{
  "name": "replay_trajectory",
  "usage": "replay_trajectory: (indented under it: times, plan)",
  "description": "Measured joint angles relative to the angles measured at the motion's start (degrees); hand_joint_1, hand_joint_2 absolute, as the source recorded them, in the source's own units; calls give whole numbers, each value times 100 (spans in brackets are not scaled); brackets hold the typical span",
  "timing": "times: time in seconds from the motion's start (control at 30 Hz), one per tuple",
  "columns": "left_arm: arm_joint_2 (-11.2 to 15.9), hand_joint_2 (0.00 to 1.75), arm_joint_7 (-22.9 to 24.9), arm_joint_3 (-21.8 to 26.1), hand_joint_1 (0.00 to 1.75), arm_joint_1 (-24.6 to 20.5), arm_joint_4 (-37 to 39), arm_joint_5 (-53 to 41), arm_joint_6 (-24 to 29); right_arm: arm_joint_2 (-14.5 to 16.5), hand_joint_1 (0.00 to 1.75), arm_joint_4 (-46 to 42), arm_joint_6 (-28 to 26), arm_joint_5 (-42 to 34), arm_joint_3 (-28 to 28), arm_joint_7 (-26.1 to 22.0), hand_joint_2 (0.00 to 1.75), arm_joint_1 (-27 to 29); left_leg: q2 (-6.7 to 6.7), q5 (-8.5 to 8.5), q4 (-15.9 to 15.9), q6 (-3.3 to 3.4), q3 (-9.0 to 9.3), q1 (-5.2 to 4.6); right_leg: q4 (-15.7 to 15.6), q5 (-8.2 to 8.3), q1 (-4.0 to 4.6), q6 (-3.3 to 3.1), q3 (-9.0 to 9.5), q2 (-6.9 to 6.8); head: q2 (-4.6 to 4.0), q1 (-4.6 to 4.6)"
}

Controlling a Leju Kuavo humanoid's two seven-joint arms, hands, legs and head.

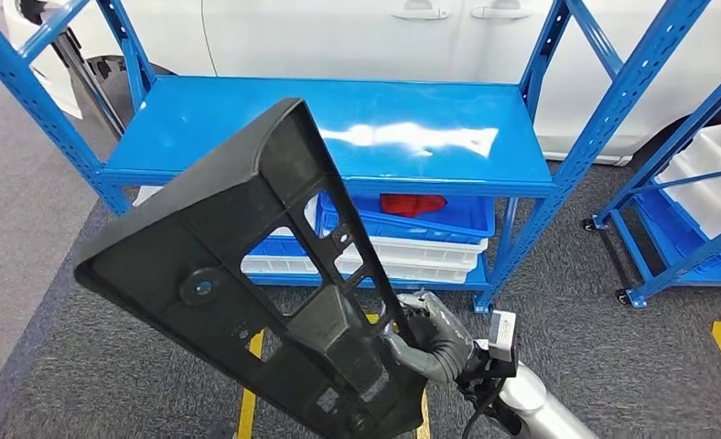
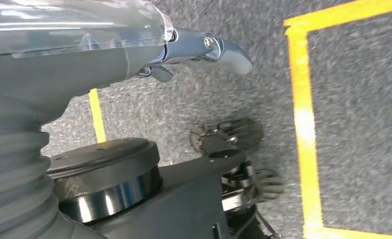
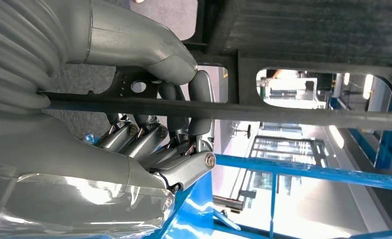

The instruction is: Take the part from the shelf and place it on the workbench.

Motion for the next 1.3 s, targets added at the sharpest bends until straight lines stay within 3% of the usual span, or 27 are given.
replay_trajectory:
  times: [0.03, 0.1, 0.13, 0.2, 0.23, 0.27, 0.37, 0.4, 0.43, 0.5, 0.53, 0.57, 0.6, 0.67, 0.73, 0.8, 0.83, 0.9, 0.93, 0.97, 1.0, 1.07, 1.1, 1.13, 1.17, 1.23, 1.3]
  plan:
    - [0, 175, 0, 0, 0, 3, 0, -2, -2, 7, 175, 0, 0, -2, -22, 0, 175, 11, 4, 71, 11, -5, -103, 0, 269, -50, -8, 15, -7, 0, 0, -1]
    - [0, 175, 1, 0, 0, 4, 0, -9, -6, 10, 175, 0, 0, -9, -54, 0, 175, 26, 10, 198, 46, -29, -305, 1, 247, 186, -32, 32, 235, -4, 0, -1]
    - [-1, 175, 3, 0, 0, 2, 0, -13, -9, 10, 175, -1, 0, -6, -66, 4, 175, 31, 10, 253, 77, -47, -396, 2, -73, 329, -43, 34, 513, -14, 0, -1]
    - [-1, 175, 13, 0, 0, 4, 0, -17, -13, 11, 175, -13, 2, 0, -101, 12, 175, 37, 9, 346, 150, -99, -543, -8, -919, 317, -29, 9, 1126, -38, 0, -1]
    - [-1, 175, 18, 0, 0, 6, 0, -17, -13, 11, 175, -27, 5, 2, -124, 13, 175, 38, 10, 390, 176, -131, -581, -11, -1223, 245, -11, -18, 1320, -43, 0, -2]
    - [-1, 175, 22, 0, 0, 8, 0, -17, -13, 11, 175, -43, 9, -1, -144, 11, 175, 38, 14, 438, 182, -165, -599, -11, -1367, 180, 15, -54, 1392, -42, 0, -2]
    - [-2, 175, 26, 0, 0, 15, 1, -17, -13, 11, 175, -63, 15, -1, -168, 13, 175, 46, 14, 527, 169, -255, -623, 9, -1385, 283, 23, -161, 1309, -48, 0, -1]
    - [-1, 175, 27, 0, 0, 19, 1, -17, -13, 11, 175, -63, 15, 0, -169, 14, 175, 50, 10, 418, 235, -280, -664, 15, -1394, 340, 13, -196, 1262, -61, 0, -1]
    - [0, 175, 29, 1, 0, 21, 1, -17, -13, 5, 175, -64, 16, 1, -171, 16, 175, 51, 6, 191, 406, -305, -734, 26, -1401, 406, 2, -230, 1195, -74, 0, -1]
    - [1, 175, 33, 1, 0, 25, 0, -17, -13, -16, 175, -66, 35, 2, -176, 18, 175, 51, 6, -435, 1026, -354, -916, 41, -1399, 546, 14, -278, 1026, -88, 0, -2]
    - [1, 175, 34, 1, 0, 26, 0, -17, -13, -27, 175, -66, 50, 4, -179, 20, 175, 52, 7, -669, 1364, -371, -991, 46, -1397, 609, 21, -287, 946, -89, 0, -2]
    - [0, 175, 33, 0, 0, 27, 0, -17, -12, -33, 175, -66, 73, 8, -181, 25, 175, 54, 7, -787, 1653, -383, -1036, 48, -1394, 666, 29, -289, 872, -89, 0, -2]
    - [1, 175, 33, 0, 0, 28, 0, -17, -11, -35, 175, -65, 94, 12, -184, 31, 175, 58, 6, -783, 1843, -388, -1035, 49, -1390, 722, 35, -287, 798, -89, 0, -2]
    - [2, 175, 33, 0, 0, 30, 0, -17, -10, -35, 175, -64, 141, 19, -192, 44, 175, 68, 6, -538, 1853, -378, -819, 50, -1379, 853, 46, -271, 615, -87, 0, -2]
    - [3, 175, 31, 0, 0, 20, 0, -17, -9, -35, 175, -67, 175, 25, -213, 48, 175, 74, -12, -345, 1146, -333, -211, 46, -1358, 989, 56, -235, 446, -78, 0, -2]
    - [2, 175, 25, 0, 0, 8, 0, -17, -7, -37, 175, -77, 188, 29, -249, 49, 175, 74, -40, -444, 332, -270, 348, 27, -1345, 1103, 60, -182, 367, -75, 0, -1]
    - [2, 175, 21, 0, 0, 6, 0, -17, -7, -38, 175, -84, 189, 30, -263, 49, 175, 76, -47, -507, 130, -241, 463, 11, -1351, 1158, 53, -150, 354, -75, 0, -2]
    - [2, 175, 16, 1, 0, 12, 1, -18, -7, -39, 175, -92, 190, 33, -279, 49, 175, 85, -34, -428, 43, -162, 440, -4, -1376, 1244, 27, -80, 339, -68, 0, -1]
    - [3, 175, 15, 1, 0, 7, 1, -23, -7, -37, 175, -95, 190, 34, -285, 49, 175, 98, -23, -369, 22, -113, 399, -5, -1334, 1175, 15, -53, 301, -56, 0, -1]
    - [3, 175, 14, 1, 0, 2, 2, -28, -6, -26, 175, -96, 190, 35, -292, 50, 175, 111, -12, -293, 5, -64, 342, -1, -1206, 996, 9, -35, 240, -44, 0, -1]
    - [2, 175, 11, 0, 0, -5, 2, -34, -5, -14, 175, -96, 190, 36, -302, 50, 175, 123, -1, -214, -3, -31, 270, 4, -955, 708, 2, -27, 155, -33, 0, -1]
    - [2, 175, 7, 0, 0, -7, 2, -43, -4, 11, 175, -96, 190, 37, -319, 50, 175, 142, 1, -65, 4, -7, 81, -6, -212, 129, -1, -16, -23, -21, 0, -1]
    - [2, 175, 2, 0, 0, -3, 2, -45, -4, 14, 175, -96, 191, 38, -325, 50, 175, 149, 1, 4, 8, -8, -25, -11, 120, 12, -2, -9, -64, -20, 0, -1]
    - [2, 175, -9, 0, 0, 1, 2, -47, -3, 16, 175, -96, 191, 38, -328, 50, 175, 158, 1, 70, 14, -14, -130, -15, 312, 67, -1, -8, -40, -19, 0, -2]
    - [2, 175, -21, 0, 0, 5, 2, -49, -2, 16, 175, -97, 193, 40, -331, 50, 175, 166, 1, 130, 22, -23, -228, -18, 334, 238, 0, -14, 59, -19, 0, -2]
    - [1, 175, -39, 0, 0, 10, 2, -51, 3, 16, 175, -108, 204, 52, -345, 65, 175, 175, 35, 241, 55, -46, -398, -24, -190, 547, 18, -54, 551, -100, 0, -2]
    - [-4, 175, -44, 0, 0, 25, 2, -52, 5, 17, 175, -146, 220, 66, -370, 115, 175, 166, 94, 317, 97, -84, -488, -38, -1049, 418, 77, -107, 1153, -268, 0, -2]
